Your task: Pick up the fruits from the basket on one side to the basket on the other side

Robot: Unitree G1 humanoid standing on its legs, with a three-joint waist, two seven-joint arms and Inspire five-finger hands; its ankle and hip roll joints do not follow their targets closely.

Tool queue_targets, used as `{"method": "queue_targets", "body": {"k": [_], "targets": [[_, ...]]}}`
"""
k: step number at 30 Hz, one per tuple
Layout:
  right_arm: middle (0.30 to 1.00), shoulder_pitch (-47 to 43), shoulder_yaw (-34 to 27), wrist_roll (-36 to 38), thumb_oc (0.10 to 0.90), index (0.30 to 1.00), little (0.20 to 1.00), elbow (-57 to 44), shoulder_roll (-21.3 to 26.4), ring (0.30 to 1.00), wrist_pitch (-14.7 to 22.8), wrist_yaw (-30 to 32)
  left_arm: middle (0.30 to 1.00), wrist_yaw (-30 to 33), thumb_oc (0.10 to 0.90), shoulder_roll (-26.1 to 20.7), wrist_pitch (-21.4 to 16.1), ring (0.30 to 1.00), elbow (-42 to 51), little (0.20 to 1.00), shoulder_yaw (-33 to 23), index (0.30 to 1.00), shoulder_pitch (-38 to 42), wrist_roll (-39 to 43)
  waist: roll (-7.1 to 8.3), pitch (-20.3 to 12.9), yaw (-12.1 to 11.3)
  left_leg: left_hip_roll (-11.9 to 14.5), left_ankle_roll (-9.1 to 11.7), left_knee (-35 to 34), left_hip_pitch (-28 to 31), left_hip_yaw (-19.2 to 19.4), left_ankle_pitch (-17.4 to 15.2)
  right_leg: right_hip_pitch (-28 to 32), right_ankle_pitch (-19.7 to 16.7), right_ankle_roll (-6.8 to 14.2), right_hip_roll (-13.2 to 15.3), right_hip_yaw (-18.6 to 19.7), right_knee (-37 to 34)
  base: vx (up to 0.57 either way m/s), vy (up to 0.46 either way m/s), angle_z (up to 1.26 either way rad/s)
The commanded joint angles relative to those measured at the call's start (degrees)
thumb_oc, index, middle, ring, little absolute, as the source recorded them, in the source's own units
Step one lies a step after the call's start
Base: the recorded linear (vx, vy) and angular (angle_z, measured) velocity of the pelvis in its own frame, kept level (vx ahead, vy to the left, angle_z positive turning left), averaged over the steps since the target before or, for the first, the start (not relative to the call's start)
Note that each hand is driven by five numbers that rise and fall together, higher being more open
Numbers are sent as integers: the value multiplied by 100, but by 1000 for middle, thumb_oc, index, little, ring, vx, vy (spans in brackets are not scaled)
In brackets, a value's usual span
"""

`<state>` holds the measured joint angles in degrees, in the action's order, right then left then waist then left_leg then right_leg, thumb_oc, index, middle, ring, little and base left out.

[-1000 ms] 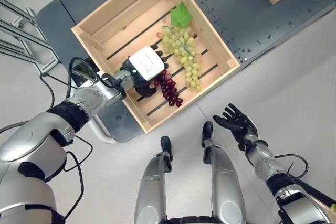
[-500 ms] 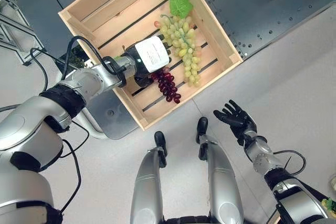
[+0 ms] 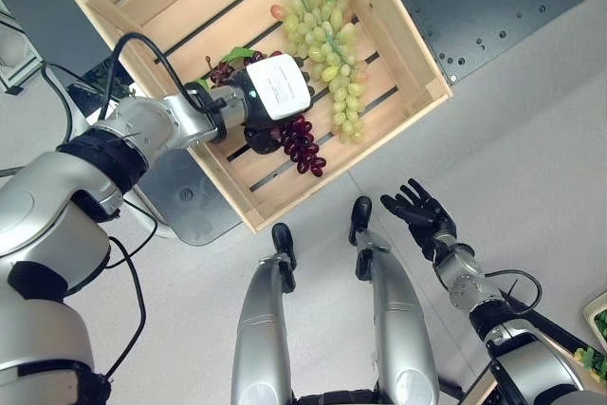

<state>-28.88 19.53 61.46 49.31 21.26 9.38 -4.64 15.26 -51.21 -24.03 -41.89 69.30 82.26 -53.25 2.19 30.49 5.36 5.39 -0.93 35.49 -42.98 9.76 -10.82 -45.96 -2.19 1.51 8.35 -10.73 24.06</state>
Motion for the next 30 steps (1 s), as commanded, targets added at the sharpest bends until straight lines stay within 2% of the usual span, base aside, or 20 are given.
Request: {"method": "queue_targets", "body": {"k": [1,4,7,8,9,14,21,26,30], "targets": [[900,-76,-49,280,800,900,900,-233,92,900,379,-251,900,-562,800,-42,-157,900,30,900,139,900,-38,231,61,-70,-52,30,44,-476,6,284,169,205,671,206,-15,-27,411,5,5,-6],[900,-176,-17,358,800,900,900,-249,102,900,373,-220,900,-555,800,61,-170,900,-111,900,135,900,-93,269,88,-70,-40,19,55,-437,-112,246,175,132,648,208,-44,-3,384,0,1,-3],[900,-174,-39,448,800,900,900,-250,83,900,431,-249,900,-858,800,135,-157,900,-88,900,135,900,-143,438,98,-70,-38,4,61,-426,-208,206,187,54,619,216,-54,19,369,0,0,0],[900,-180,-52,472,800,900,900,-266,89,900,434,-253,761,-955,707,144,-101,761,-83,761,126,761,-161,560,102,-70,-41,-2,58,-427,-237,193,188,27,615,216,-59,25,370,-1,-22,3],[900,-188,-46,488,800,900,900,-274,68,900,473,-268,300,-1013,400,165,-59,300,-76,300,125,300,-179,678,116,-70,-38,-4,56,-450,-246,180,192,21,606,222,-75,31,342,-12,-18,3],[900,-200,-39,476,800,900,900,-337,51,900,514,-206,300,-525,400,175,-122,300,70,300,98,300,-185,668,94,-70,-47,-32,46,-479,-258,169,214,11,576,215,-87,64,284,-4,0,-2],[900,-21,-78,501,800,900,900,-405,-58,900,484,-205,300,122,400,48,-369,300,423,300,-87,300,-269,676,48,-70,-128,-103,29,-612,237,145,176,511,610,251,-83,71,152,-7,-20,-10],[900,246,-134,566,800,900,900,-436,-113,900,573,-270,300,609,400,-71,-74,300,495,300,-633,300,-697,2038,-19,-70,-228,-180,0,-884,905,105,206,1109,639,310,-85,156,30,18,-29,-4],[900,484,-201,563,800,900,900,-636,-158,900,594,-191,300,1107,400,-117,-204,300,488,300,-1521,300,-1481,2867,-96,-70,-342,-276,14,-1184,1546,31,253,1715,664,342,-47,184,-186,20,-28,1]]}}
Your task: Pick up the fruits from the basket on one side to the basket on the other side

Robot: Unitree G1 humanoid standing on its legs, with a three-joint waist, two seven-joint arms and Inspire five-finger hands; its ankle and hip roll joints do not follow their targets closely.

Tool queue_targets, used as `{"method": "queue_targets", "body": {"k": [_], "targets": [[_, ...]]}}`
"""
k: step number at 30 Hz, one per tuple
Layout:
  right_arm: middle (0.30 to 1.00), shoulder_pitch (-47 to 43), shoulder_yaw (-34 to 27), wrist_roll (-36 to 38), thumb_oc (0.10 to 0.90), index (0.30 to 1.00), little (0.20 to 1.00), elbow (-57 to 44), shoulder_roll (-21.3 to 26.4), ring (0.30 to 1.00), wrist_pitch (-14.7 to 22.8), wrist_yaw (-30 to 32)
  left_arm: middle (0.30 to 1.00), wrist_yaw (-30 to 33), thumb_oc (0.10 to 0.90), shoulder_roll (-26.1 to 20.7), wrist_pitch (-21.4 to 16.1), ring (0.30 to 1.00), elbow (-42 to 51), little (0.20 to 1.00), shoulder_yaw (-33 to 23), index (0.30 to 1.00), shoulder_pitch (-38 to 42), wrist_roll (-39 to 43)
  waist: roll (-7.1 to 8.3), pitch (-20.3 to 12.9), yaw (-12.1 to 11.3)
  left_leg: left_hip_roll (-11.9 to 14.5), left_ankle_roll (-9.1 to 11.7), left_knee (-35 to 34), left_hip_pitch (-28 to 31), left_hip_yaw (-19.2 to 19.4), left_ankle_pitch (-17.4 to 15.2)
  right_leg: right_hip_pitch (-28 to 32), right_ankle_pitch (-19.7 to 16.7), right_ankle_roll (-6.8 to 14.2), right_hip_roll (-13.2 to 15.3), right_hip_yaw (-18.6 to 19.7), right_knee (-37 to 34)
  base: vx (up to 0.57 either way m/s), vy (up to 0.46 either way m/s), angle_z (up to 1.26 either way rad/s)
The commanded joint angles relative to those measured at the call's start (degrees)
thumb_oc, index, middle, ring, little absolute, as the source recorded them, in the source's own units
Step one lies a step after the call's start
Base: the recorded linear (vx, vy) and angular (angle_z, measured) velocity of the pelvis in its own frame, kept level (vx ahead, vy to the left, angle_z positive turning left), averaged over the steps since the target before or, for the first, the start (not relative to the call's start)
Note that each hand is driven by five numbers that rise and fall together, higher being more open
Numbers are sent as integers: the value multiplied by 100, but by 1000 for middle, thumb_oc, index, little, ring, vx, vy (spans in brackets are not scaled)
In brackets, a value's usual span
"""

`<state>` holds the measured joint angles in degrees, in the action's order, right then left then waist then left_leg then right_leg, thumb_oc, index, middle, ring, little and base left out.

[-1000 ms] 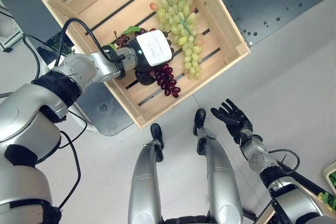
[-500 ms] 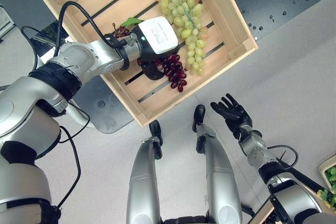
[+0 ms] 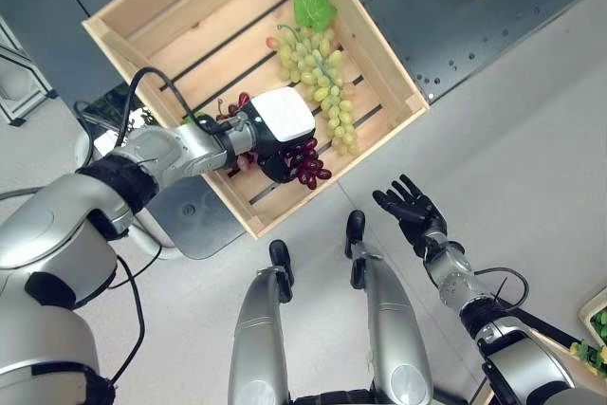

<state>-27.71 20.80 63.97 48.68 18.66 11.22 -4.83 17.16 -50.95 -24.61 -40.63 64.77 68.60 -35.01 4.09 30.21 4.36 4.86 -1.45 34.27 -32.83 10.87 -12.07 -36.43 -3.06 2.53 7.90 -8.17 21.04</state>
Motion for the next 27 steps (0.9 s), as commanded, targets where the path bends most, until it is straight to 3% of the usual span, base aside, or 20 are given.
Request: {"method": "queue_targets", "body": {"k": [1,6,8,14,23,27], "targets": [[900,441,-346,260,800,900,900,-686,65,900,460,-100,300,1067,400,-121,-222,300,322,300,-1438,300,-434,1316,-309,-41,-272,-249,69,-1173,741,-100,414,952,749,236,16,-68,42,34,-3,-4],[900,761,-391,-128,800,900,900,-1013,-76,900,722,153,300,1299,400,226,-306,300,265,300,-2713,300,-1597,1925,-374,-179,-318,-317,96,-1582,1593,-139,466,1755,840,192,73,-112,-218,26,3,-3],[900,817,-368,-214,800,900,900,-1068,-107,900,773,209,300,1325,400,301,-289,300,276,300,-2909,300,-1779,2088,-381,-260,-314,-320,106,-1623,1704,-140,461,1875,862,181,94,-138,-259,38,5,-1],[900,1454,-319,-659,800,900,900,-1413,-314,900,759,316,300,1278,400,979,-198,300,494,300,-4279,300,-3074,3368,-527,-956,-238,-354,170,-2172,2639,-141,480,2824,948,135,104,-151,-795,124,23,-6],[900,1936,-7,-1109,800,900,900,-2197,-448,900,705,-365,300,816,400,1776,-414,300,824,300,-5217,300,-3894,5311,-637,-1625,-166,-442,200,-2848,3389,-172,543,3603,861,151,22,-133,-1499,100,-7,-3],[900,1846,281,-1657,800,900,900,-2616,-432,900,790,-499,300,-178,400,2089,-262,300,997,300,-5362,300,-3893,6572,-630,-1875,-185,-453,229,-3140,3614,-251,617,3879,728,172,-4,-172,-1885,38,-70,-3]]}}
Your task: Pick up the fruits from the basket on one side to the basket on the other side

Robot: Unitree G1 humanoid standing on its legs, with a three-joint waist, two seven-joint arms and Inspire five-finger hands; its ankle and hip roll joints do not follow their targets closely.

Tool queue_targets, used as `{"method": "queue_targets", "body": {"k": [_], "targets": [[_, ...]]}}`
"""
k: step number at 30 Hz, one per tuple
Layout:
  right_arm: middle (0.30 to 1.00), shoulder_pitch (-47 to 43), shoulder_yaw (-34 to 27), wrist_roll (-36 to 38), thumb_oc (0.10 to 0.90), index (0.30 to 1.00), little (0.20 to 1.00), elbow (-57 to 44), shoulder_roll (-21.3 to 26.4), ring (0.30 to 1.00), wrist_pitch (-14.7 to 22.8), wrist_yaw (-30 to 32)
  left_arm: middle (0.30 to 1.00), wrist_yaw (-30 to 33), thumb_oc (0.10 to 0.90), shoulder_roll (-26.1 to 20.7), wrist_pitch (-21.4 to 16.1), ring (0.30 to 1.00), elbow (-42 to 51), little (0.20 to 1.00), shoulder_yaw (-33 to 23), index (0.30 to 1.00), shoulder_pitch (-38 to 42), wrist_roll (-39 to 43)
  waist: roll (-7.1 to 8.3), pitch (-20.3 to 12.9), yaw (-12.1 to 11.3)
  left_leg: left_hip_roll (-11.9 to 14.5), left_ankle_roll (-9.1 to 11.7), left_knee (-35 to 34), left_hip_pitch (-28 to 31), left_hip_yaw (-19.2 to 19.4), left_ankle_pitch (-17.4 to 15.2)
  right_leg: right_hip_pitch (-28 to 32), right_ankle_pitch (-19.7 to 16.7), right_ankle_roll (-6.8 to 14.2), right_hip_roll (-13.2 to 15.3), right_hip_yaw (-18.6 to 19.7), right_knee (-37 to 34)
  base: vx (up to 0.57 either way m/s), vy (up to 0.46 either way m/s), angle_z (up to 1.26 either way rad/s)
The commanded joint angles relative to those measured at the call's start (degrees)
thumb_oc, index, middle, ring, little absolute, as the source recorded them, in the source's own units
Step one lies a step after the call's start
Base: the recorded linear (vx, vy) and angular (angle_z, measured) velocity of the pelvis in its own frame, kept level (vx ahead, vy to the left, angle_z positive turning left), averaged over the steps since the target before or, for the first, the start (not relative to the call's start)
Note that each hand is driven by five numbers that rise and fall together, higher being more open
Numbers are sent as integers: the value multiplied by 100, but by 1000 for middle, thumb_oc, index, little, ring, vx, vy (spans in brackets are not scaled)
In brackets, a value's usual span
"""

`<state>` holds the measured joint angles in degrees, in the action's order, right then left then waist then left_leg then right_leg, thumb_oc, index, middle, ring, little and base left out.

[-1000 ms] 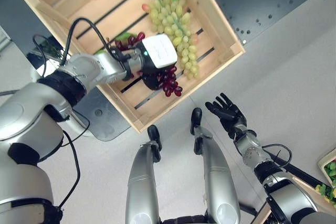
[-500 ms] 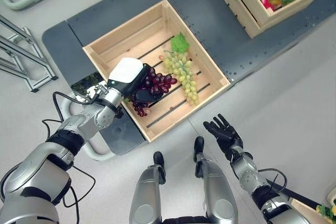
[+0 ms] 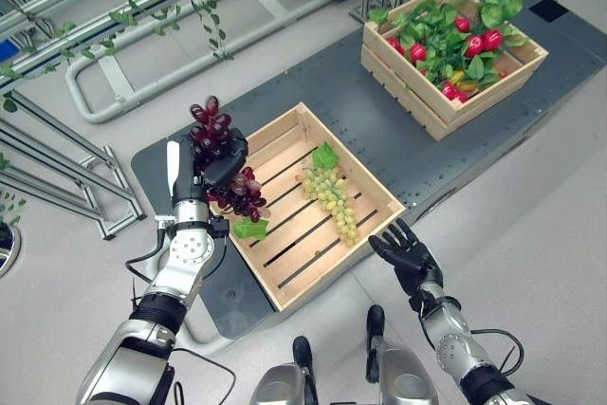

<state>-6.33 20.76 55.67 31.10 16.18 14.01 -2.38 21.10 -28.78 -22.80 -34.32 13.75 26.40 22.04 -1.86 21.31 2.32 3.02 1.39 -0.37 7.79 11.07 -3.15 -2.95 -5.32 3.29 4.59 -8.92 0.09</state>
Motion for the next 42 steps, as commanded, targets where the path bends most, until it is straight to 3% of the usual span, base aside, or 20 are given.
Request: {"method": "queue_targets", "body": {"k": [1,8,11,20,25,32,42], "targets": [[900,-368,321,-884,800,900,900,-958,-151,900,484,-756,300,-731,400,-104,-396,300,411,300,-253,300,367,1076,-34,-1039,12,-263,-43,270,-407,-276,-258,581,922,98,319,-115,129,27,-79,5],[900,-1195,603,-1218,800,900,900,-1600,44,900,379,-628,300,-1278,400,-115,-178,300,810,300,-114,300,885,1899,-55,-1358,-85,-242,41,-87,-213,-330,-111,905,711,85,215,-211,-425,0,-100,5],[900,-1876,743,-1328,800,900,900,-1586,10,900,112,-400,300,-1478,400,-96,-20,300,1027,300,67,300,1295,2066,-80,-1502,-178,-209,96,-322,-118,-396,6,989,712,58,164,-281,-509,-13,-85,6],[900,-3155,1047,-1723,800,900,900,-1488,-90,900,-274,273,300,-1986,400,-38,537,300,1290,300,726,300,2009,1882,-52,-1671,-348,-138,151,-463,-111,-540,88,1113,814,-19,100,-474,-509,-22,-71,7],[900,-3615,1262,-1305,800,900,900,-1336,-87,900,-634,39,300,-2601,400,-18,711,300,1346,300,1064,300,2249,1798,-19,-1741,-412,-102,168,-463,-68,-532,86,1174,857,-51,95,-521,-509,-1,-44,5],[900,-3624,1464,-965,800,900,900,-1076,-146,900,-965,-230,300,-2782,400,19,855,300,1813,300,1461,300,2401,1301,22,-1797,-469,-96,162,-463,-40,-592,40,1237,912,-57,78,-558,-509,0,-10,3],[900,-3518,1467,-739,800,900,900,-1029,-259,900,-769,-3,300,-3088,400,220,1236,300,2461,300,1740,300,2229,1145,74,-1817,-506,-70,147,-463,-5,-590,-1,1253,924,-47,59,-585,-509,-1,-5,3]]}}
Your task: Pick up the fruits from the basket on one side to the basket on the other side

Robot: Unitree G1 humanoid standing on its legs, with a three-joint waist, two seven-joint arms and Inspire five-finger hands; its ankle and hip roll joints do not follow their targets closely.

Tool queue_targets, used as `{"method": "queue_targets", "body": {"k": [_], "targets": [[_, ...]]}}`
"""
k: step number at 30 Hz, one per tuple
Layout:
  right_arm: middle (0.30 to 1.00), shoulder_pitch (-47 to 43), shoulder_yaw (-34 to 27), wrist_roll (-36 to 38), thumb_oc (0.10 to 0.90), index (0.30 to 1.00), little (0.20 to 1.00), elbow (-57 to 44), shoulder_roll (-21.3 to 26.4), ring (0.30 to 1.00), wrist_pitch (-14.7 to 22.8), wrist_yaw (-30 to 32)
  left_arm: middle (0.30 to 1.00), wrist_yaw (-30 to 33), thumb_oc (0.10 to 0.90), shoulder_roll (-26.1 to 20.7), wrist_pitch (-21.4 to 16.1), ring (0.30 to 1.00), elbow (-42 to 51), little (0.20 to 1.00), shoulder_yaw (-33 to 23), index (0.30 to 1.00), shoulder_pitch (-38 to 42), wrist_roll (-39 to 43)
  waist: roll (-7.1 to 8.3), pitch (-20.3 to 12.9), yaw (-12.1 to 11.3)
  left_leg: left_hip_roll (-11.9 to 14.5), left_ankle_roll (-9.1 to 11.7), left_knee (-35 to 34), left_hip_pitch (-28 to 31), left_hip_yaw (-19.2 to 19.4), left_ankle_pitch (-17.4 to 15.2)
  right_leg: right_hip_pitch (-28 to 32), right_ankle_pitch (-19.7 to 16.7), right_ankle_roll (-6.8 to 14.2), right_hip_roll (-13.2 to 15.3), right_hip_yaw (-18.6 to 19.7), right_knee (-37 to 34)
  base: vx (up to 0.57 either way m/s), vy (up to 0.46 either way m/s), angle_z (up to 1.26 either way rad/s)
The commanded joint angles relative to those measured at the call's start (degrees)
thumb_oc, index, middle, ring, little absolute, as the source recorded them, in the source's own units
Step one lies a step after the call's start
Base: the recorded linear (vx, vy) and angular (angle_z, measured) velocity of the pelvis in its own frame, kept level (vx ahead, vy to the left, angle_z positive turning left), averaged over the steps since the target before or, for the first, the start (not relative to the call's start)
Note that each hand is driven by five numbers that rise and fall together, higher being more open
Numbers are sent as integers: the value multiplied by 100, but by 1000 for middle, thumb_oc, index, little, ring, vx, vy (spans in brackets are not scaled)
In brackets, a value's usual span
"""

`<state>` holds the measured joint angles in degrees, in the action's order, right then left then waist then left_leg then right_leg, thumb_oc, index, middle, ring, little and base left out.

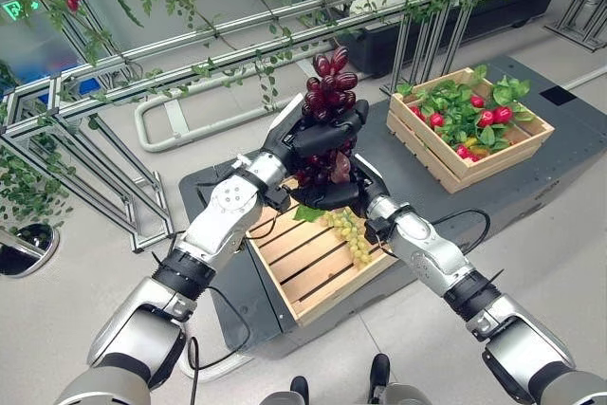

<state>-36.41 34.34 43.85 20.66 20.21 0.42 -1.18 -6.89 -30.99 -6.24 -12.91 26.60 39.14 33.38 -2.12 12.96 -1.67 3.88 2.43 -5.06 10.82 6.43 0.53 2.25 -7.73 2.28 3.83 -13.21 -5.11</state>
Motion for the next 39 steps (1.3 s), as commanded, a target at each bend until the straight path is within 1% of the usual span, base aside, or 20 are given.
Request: {"method": "queue_targets", "body": {"k": [1,2,3,4,8,10,11,14,17,18,19,20,21,23,25,26,29,31,36,39], "targets": [[900,-513,98,481,800,900,900,9,-672,900,621,-115,300,-318,400,440,-403,300,326,300,468,300,933,-9,101,-984,-107,-155,40,6,-304,-122,-374,734,1165,55,135,-155,11,0,0,0],[900,-503,75,624,800,900,900,-28,-677,900,730,-116,300,-356,400,422,-371,300,322,300,506,300,884,-58,101,-991,-103,-150,36,6,-288,-104,-377,741,1164,58,133,-145,11,0,0,0],[740,-497,67,685,693,740,740,-43,-680,740,845,-182,300,-365,400,418,-354,300,317,300,515,300,868,-66,101,-990,-102,-149,34,6,-284,-99,-377,742,1162,60,133,-141,11,0,0,0],[300,-465,22,817,400,300,300,-94,-701,300,985,-349,300,-355,400,403,-345,300,296,300,547,300,836,-97,100,-1005,-103,-153,26,6,-276,-96,-388,746,1164,65,131,-133,11,0,0,0],[300,-422,-65,799,400,300,300,-93,-736,300,1255,-195,300,-256,400,441,-323,300,156,300,511,300,696,-86,102,-1043,-113,-152,8,6,-255,-84,-406,752,1159,77,137,-121,11,0,0,0],[300,-318,-178,799,400,300,300,-86,-726,300,1361,-90,300,-102,400,427,-302,300,56,300,402,300,551,-26,99,-1061,-101,-152,-5,6,-239,-77,-416,752,1157,80,132,-100,11,30,2,0],[300,-264,-226,811,400,300,300,-97,-717,300,1398,-39,900,-38,800,422,-279,900,20,900,347,900,476,18,101,-1065,-95,-147,-5,6,-235,-69,-418,751,1156,84,129,-93,11,0,0,0],[300,-37,-383,830,400,300,300,-151,-699,300,1512,28,900,161,800,444,-343,900,-89,900,158,900,247,313,108,-1074,-80,-139,-10,6,-234,-62,-424,745,1158,88,127,-78,11,0,0,0],[300,223,-530,714,400,300,300,-181,-759,300,1600,81,900,426,800,581,-493,900,-120,900,-108,900,-114,360,115,-1057,-75,-124,-12,6,-218,-50,-426,745,1151,86,126,-71,11,0,0,0],[300,224,-529,713,400,300,300,-181,-759,300,1600,81,900,427,800,582,-493,900,-120,900,-108,900,-115,359,115,-1058,-75,-124,-12,6,-217,-50,-426,745,1151,86,126,-71,11,19,-5,-3],[300,404,-583,646,400,300,300,-235,-796,300,1605,143,900,644,800,694,-697,900,-236,900,-277,900,-404,302,127,-1046,-67,-114,-13,6,-207,-36,-430,739,1155,84,126,-60,11,12,-2,-3],[300,440,-598,636,400,300,300,-246,-794,300,1607,157,900,701,800,717,-746,900,-261,900,-319,900,-473,294,130,-1043,-67,-112,-14,6,-207,-32,-430,737,1158,81,124,-60,11,17,-4,-5],[300,530,-651,608,400,300,300,-254,-805,300,1620,153,900,929,800,790,-990,900,-345,900,-435,900,-619,143,137,-1038,-65,-107,-18,6,-199,-19,-439,738,1169,76,122,-58,11,9,-6,-3],[300,615,-702,580,400,300,300,-251,-820,300,1648,150,900,1154,800,849,-1174,900,-424,900,-516,900,-727,-30,146,-1034,-60,-102,-19,6,-195,-14,-447,738,1175,71,118,-53,11,0,0,0],[300,783,-776,591,400,300,300,-314,-835,300,1641,149,900,1483,800,894,-1412,900,-520,900,-613,900,-935,-535,163,-1030,-52,-95,-22,6,-183,-14,-467,741,1192,70,111,-39,11,0,0,0],[300,834,-797,587,400,300,300,-341,-833,300,1648,143,900,1566,800,891,-1456,900,-529,900,-631,900,-1008,-695,170,-1027,-51,-92,-25,6,-177,-12,-472,744,1196,68,107,-33,11,0,0,0],[300,993,-869,589,400,300,300,-435,-785,300,1678,74,900,1768,800,852,-1535,900,-562,900,-686,900,-1250,-1121,182,-1015,-42,-78,-26,6,-154,11,-488,750,1204,71,99,-12,11,0,0,0],[300,1062,-902,562,400,300,300,-465,-762,300,1700,74,900,1833,800,815,-1529,900,-590,900,-720,900,-1370,-1263,186,-1010,-37,-71,-28,6,-137,28,-493,756,1206,72,94,1,11,0,0,0],[300,1186,-999,573,400,300,300,-470,-691,300,1699,43,900,1834,800,724,-1443,900,-727,900,-774,900,-1570,-1666,183,-1016,-13,-44,-25,6,-103,79,-505,766,1204,72,76,30,11,11,6,-3],[300,1271,-1076,591,400,300,300,-443,-636,300,1688,15,900,1870,800,612,-1458,900,-779,900,-811,900,-1652,-1819,174,-1020,6,-32,-22,6,-85,108,-510,767,1198,79,72,45,11,14,11,-5]]}}
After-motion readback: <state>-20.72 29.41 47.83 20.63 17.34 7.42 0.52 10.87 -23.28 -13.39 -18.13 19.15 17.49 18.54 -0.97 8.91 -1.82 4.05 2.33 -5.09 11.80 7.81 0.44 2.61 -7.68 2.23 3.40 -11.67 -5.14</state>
